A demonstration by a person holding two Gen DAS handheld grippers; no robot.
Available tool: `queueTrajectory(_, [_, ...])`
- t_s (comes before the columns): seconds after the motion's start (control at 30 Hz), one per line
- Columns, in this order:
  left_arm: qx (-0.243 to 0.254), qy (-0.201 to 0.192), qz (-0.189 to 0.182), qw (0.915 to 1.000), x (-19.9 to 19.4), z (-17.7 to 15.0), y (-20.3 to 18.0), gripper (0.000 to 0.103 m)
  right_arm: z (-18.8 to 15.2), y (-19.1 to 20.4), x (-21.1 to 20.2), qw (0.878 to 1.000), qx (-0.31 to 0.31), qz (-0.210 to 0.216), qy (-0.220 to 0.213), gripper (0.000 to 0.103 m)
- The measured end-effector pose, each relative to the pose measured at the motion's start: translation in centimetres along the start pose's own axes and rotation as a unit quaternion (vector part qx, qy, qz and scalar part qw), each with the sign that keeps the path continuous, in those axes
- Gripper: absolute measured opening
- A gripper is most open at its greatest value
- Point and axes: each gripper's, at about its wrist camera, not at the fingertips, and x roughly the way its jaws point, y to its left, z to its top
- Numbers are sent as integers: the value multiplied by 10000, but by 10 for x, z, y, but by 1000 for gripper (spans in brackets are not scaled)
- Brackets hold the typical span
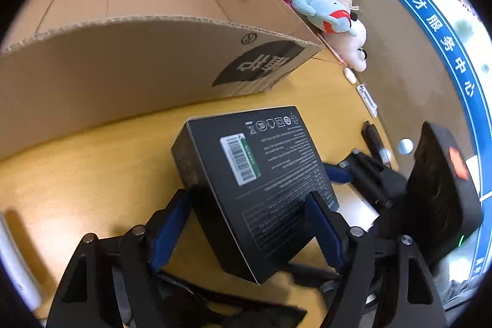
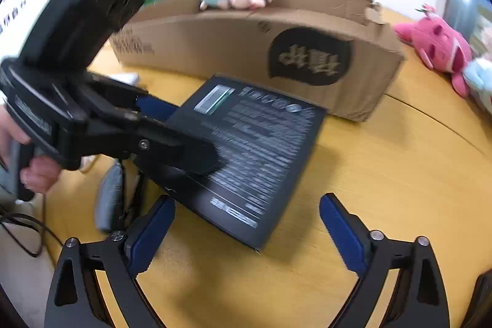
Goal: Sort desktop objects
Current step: 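Close the left tool on the black UGREEN box, then lift and carry the black box with the left tool into the cardboard box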
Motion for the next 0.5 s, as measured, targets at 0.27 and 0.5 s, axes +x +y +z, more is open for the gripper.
queueTrajectory(0.27, [7, -528, 75, 9986, -26, 3, -5, 58, 3, 11, 0, 9987, -15, -460, -235, 82])
queueTrajectory(0.5, [414, -1365, 142, 9897, -83, 12, -33, 58, 29, 28, -48, 9923, -183, -715, -993, 82])
